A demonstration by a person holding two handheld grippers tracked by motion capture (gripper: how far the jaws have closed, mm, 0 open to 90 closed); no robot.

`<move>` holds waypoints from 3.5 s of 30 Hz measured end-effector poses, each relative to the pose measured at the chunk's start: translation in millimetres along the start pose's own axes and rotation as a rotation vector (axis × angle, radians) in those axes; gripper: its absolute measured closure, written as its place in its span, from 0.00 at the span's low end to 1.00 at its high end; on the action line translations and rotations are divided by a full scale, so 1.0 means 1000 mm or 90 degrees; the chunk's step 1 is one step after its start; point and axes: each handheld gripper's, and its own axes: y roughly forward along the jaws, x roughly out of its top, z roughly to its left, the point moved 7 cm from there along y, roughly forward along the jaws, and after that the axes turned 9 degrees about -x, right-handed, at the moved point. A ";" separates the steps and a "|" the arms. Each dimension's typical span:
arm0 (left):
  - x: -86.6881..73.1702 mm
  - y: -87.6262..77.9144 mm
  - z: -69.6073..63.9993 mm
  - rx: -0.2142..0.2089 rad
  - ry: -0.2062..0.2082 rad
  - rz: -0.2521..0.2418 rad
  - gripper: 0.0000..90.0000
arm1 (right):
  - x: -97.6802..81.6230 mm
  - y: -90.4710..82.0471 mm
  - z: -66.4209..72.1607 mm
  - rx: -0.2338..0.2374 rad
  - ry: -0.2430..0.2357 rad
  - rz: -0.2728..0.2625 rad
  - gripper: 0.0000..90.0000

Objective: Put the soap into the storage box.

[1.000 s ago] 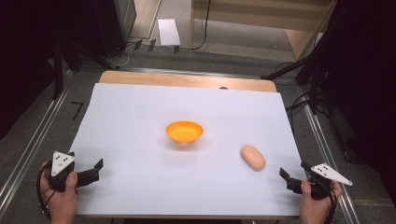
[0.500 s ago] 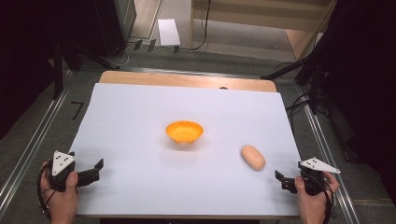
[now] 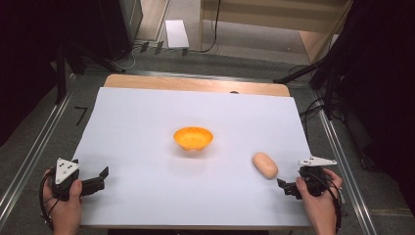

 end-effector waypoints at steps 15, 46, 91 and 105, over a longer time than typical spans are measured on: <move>0.000 0.001 0.000 -0.001 0.002 0.002 0.00 | 0.025 0.010 0.018 0.005 -0.036 0.040 0.10; 0.000 0.001 -0.001 0.001 0.008 0.005 0.00 | 0.048 0.047 0.043 0.009 -0.075 0.143 0.32; 0.000 0.001 -0.001 0.002 0.010 0.008 0.00 | 0.079 0.034 0.050 0.093 -0.194 0.097 0.36; 0.000 0.002 -0.001 0.000 0.010 0.008 0.00 | 0.129 0.022 0.071 0.123 -0.307 0.043 0.36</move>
